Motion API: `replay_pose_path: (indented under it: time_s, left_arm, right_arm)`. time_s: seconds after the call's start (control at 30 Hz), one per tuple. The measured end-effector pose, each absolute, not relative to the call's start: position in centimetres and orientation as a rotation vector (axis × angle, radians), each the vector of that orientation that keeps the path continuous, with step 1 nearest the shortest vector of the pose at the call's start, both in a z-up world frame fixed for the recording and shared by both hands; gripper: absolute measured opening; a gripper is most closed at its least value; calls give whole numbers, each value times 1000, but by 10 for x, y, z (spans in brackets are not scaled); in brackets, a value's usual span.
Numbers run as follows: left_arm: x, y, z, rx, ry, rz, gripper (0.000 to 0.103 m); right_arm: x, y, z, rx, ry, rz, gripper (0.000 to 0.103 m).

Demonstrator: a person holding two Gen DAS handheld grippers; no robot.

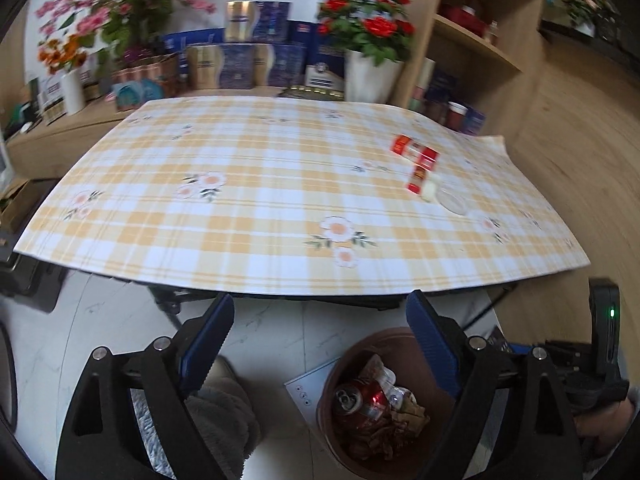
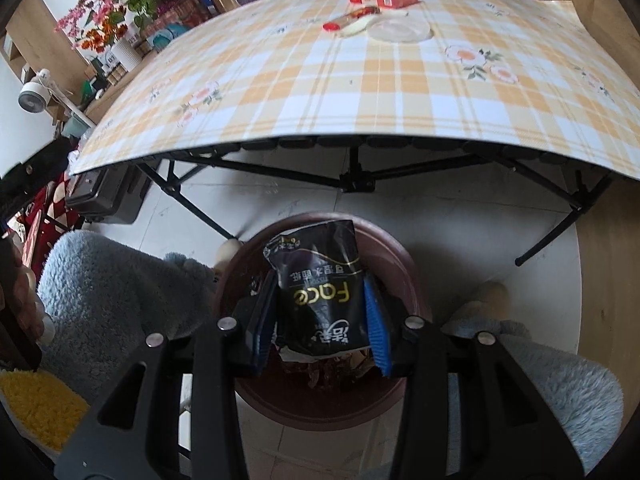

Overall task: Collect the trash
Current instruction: 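Open both tools to drop the can and snack bag into the bin, then grasp the clear plastic lid with the right tool while the left tool grasps the red lighter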

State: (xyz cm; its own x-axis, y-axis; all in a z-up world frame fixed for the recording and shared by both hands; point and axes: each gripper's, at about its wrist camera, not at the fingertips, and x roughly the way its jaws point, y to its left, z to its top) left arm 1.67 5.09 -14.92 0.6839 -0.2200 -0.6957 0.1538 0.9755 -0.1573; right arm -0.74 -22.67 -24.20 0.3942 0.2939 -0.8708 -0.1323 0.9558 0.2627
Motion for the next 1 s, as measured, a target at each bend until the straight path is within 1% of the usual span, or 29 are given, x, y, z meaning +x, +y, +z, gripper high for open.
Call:
replay_pose_path:
  time_s: [0.2, 0.23, 0.27, 0.3, 0.33, 0.37, 0.43, 0.5, 1.0]
  left_arm:
    - [20, 55, -156, -98, 818, -180, 88]
    - [20, 55, -157, -96, 820, -179, 88]
    - [20, 54, -157, -95, 822, -177, 88]
    - [20, 55, -158, -95, 825, -175, 88]
    - [20, 54, -158, -96, 825, -174, 88]
    - [19, 55, -158, -97, 824, -172, 89]
    - [19, 57, -157, -102, 821, -165, 89]
    - [19, 59, -156, -109, 815, -157, 89]
    - [28, 63, -150, -93, 787, -125, 91]
  right_arm:
    - [-6, -219, -249, 128, 1177, 294, 47]
    - [-7, -218, -249, 122, 1179, 301, 51]
    - [-7, -216, -248, 117, 1180, 309, 62]
    - [-8, -216, -247, 110, 1179, 312, 69]
    - [-8, -214, -245, 97, 1173, 309, 81]
    - [-8, -213, -243, 81, 1165, 304, 91]
    - [-9, -211, -238, 58, 1151, 299, 96]
    - [-7, -210, -234, 40, 1145, 291, 97]
    - [14, -228, -189, -29, 1003, 239, 97]
